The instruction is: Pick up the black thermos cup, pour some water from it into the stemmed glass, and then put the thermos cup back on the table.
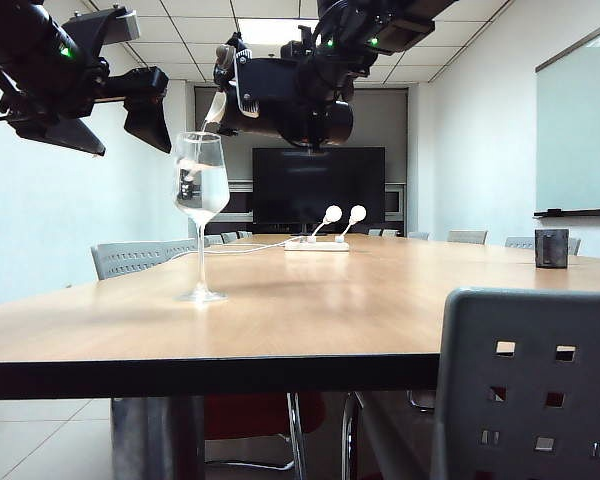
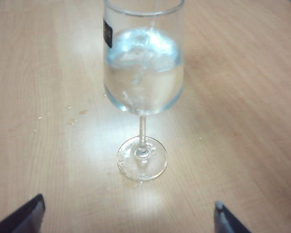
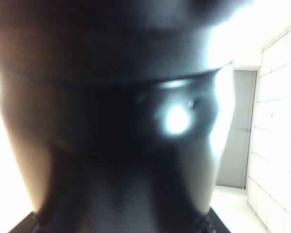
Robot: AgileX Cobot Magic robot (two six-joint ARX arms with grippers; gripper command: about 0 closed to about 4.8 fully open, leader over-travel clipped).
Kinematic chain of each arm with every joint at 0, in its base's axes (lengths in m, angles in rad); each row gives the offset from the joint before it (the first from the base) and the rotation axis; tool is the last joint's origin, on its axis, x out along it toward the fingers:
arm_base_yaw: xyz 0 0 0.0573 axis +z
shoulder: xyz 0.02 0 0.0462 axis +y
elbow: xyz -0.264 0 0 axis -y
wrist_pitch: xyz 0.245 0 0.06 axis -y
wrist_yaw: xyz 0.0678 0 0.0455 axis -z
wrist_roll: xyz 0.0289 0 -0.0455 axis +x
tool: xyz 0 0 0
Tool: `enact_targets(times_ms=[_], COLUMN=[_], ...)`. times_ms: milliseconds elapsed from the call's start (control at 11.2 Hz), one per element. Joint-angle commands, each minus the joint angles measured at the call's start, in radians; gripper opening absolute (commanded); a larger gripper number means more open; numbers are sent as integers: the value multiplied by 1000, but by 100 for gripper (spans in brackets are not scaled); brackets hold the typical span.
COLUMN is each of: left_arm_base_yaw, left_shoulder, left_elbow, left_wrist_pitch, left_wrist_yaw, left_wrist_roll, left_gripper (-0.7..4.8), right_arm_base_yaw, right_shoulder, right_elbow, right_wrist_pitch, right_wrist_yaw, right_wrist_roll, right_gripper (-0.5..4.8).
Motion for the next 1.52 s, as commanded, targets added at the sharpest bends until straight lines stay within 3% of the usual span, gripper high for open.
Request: enact_targets(times_ms=[89, 1518], left_arm_base_yaw=[0, 0], left_shoulder=[-5, -5], left_elbow=[2, 2], left_wrist_pitch=[10, 10], left_wrist_yaw=[3, 3], left_wrist_roll=[-4, -4], left_gripper=[479, 479], right_arm_base_yaw=[-1, 0], right_shoulder=[-17, -17], right_elbow=[14, 14], right_wrist_pitch=[85, 101], right_wrist_yaw=[-1, -4], right_wrist_roll=[-3, -58], right_gripper=[283, 283])
